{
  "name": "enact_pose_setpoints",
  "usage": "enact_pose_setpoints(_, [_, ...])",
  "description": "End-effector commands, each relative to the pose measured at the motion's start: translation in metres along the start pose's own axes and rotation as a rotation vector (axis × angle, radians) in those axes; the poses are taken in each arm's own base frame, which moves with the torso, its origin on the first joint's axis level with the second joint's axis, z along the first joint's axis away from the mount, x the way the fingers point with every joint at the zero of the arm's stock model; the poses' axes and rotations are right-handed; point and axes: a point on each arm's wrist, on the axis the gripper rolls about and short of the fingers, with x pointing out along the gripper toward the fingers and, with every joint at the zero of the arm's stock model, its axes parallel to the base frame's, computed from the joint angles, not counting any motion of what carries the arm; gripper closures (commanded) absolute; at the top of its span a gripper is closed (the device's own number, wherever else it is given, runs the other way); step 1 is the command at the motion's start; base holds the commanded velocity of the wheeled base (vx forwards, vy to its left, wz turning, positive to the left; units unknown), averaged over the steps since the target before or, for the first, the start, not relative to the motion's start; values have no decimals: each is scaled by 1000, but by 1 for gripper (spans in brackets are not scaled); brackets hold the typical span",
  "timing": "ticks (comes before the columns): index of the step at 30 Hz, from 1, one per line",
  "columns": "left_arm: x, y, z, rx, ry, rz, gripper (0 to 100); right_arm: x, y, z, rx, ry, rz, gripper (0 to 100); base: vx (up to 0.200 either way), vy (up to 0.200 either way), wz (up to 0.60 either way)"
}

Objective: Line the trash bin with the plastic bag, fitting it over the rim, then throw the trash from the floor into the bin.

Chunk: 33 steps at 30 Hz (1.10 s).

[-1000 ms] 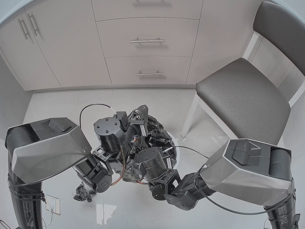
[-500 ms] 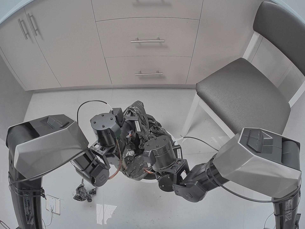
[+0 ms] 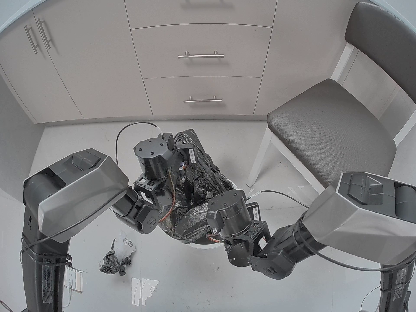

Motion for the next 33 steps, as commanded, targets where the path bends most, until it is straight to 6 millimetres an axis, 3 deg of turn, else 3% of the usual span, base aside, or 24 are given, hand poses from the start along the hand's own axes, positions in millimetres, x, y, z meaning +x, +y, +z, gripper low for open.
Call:
enact_pose_setpoints(1, [6, -4, -12, 1, 7, -4, 100, 1, -6, -1, 1, 7, -11, 100, 0, 0, 0])
enact_pose_setpoints(11, [13, -9, -21, -2, 0, -9, 100, 14, -5, -3, 8, 7, -26, 100, 0, 0, 0])
enact_pose_setpoints(21, [12, -13, -19, -8, -6, -17, 100, -20, 18, -6, -38, -2, 69, 100, 0, 0, 0])
enact_pose_setpoints(22, [12, -13, -19, -7, -5, -17, 100, -21, 19, -7, -36, -2, 74, 0, 0, 0, 0])
enact_pose_setpoints(33, [11, -14, -18, -7, -6, -20, 100, -15, 26, -11, -39, -1, 77, 0, 0, 0, 0])
